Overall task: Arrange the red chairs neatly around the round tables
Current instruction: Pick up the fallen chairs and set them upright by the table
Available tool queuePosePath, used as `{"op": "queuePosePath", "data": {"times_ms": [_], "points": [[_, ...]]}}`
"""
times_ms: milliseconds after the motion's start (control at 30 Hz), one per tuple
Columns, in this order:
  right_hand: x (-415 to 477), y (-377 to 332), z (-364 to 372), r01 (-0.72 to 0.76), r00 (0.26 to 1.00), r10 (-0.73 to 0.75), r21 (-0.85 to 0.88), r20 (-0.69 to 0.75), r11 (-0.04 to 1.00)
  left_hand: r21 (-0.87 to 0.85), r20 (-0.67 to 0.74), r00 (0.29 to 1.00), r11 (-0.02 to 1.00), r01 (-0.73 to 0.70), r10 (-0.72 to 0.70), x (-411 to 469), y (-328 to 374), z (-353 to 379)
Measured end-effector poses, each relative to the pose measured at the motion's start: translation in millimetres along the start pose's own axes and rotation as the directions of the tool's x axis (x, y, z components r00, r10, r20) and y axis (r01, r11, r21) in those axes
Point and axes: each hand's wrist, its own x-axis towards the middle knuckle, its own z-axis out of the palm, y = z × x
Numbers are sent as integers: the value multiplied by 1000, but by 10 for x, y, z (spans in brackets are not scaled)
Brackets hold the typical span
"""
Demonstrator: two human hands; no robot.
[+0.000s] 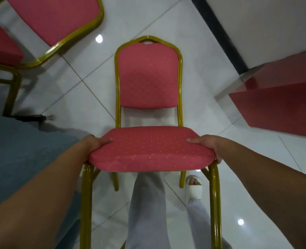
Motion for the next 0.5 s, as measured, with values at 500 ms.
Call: {"op": "queuePosePath", "data": {"times_ms": [500], "points": [[-1895, -899, -848, 550, 812, -526, 28, -253, 835, -54, -323, 874, 915, -400, 363, -1597, 1089, -1190]]}}
